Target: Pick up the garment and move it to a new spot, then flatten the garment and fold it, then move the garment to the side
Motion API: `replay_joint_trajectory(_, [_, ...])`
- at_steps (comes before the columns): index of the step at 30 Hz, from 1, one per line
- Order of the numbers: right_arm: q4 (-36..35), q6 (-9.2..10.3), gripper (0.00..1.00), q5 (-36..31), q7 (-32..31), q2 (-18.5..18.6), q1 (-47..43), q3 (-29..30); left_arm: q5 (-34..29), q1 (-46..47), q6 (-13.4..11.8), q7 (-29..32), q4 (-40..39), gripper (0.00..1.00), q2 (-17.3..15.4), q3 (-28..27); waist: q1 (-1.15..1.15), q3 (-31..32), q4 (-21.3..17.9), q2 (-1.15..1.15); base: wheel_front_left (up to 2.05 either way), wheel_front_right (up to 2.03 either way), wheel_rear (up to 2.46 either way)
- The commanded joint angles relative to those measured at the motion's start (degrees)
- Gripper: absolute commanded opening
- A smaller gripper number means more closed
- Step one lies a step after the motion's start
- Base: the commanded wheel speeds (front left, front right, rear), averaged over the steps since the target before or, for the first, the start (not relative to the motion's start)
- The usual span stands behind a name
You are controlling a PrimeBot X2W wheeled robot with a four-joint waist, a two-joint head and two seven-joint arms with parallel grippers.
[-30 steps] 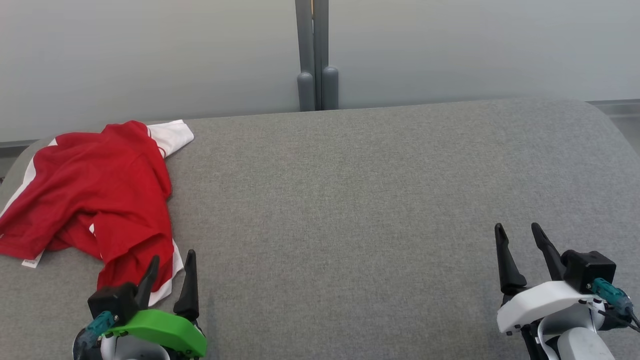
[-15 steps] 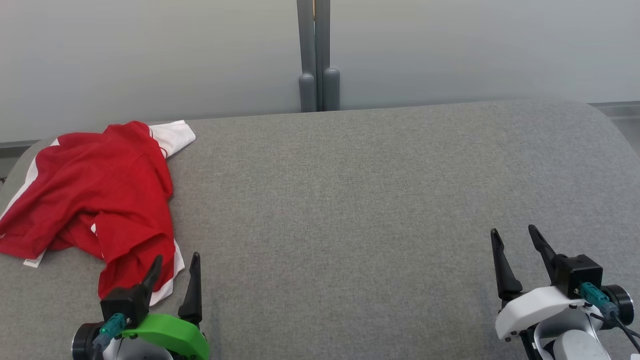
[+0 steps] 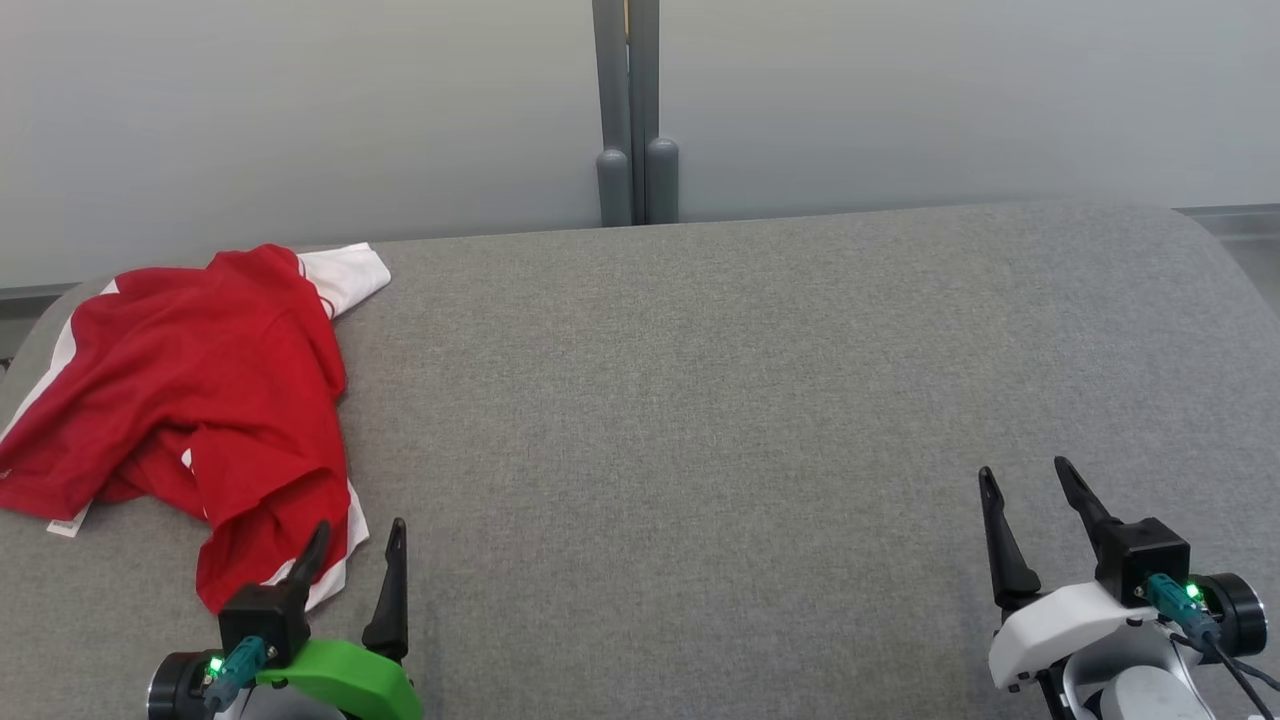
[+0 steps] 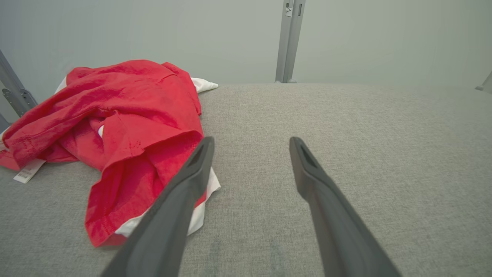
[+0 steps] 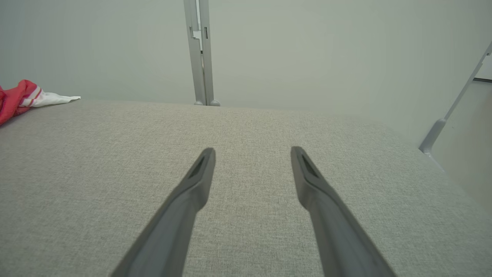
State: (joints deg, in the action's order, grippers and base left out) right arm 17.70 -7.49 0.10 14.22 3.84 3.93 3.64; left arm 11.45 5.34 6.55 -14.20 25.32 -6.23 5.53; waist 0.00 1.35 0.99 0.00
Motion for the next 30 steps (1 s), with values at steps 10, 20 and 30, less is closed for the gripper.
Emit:
replay_joint_trajectory(10, [0.7, 0.00, 1.00, -2.8, 1.1, -0.2, 0.7, -0.3, -1.5, 1.3, 0.5, -1.0, 1.3, 1.00, 0.8, -0.6, 0.00, 0.0, 0.3, 0.00, 0.00, 0.00, 0.00])
replay_joint_trajectory(20, [1.1, 0.00, 1.00, -2.7, 1.1, -0.3, 0.8, -0.6, -1.2, 1.2, 0.8, -1.0, 1.6, 1.00, 0.9, -0.9, 0.00, 0.0, 0.4, 0.00, 0.00, 0.00, 0.00])
replay_joint_trajectory(30, [1.0, 0.00, 1.00, -2.5, 1.1, -0.3, 0.6, -0.8, -1.6, 1.6, 0.8, -1.0, 1.8, 1.00, 1.1, -0.6, 0.00, 0.0, 1.4, 0.00, 0.00, 0.00, 0.00])
